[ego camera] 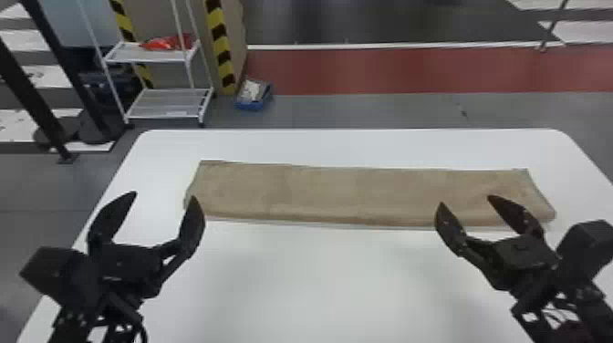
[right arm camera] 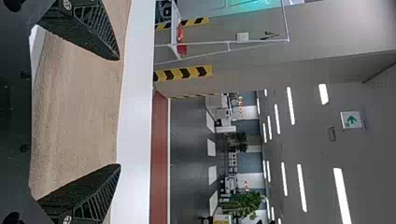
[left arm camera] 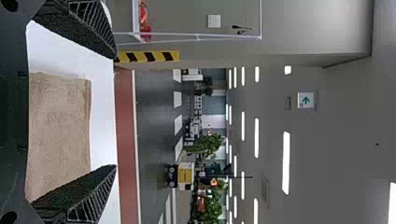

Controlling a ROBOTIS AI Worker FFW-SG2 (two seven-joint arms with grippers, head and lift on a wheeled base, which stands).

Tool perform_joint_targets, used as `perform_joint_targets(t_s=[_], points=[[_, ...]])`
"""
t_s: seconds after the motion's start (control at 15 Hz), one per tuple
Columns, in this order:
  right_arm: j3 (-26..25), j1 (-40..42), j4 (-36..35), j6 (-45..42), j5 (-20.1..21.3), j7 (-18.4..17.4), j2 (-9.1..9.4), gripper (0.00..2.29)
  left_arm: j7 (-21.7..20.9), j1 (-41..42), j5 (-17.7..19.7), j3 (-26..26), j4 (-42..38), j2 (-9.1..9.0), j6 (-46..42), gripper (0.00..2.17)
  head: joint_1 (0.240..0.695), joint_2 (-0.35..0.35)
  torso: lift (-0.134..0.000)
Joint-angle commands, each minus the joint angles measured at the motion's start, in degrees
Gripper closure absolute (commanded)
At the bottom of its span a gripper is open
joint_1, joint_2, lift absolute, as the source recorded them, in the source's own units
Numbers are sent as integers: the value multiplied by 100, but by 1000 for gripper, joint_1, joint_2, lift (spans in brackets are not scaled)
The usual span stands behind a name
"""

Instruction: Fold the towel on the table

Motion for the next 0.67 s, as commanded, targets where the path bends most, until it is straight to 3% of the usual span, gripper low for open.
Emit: perform_joint_targets(t_s=[0.0,0.33,0.6], points=[[539,547,-380,-250,212,-368,17,60,242,243,-138,-260,-11,-20,-438,33,695,49,-123],[1339,1443,-978,-672,388,-1150,17,73,338,726,-314,-497,-55,-20,-825,33,695,109,-123],[1444,1891,-1136,-1182,396,-1255,11,70,470,1043,-419,-497,-37,6,-1299,33,695,141,-123]])
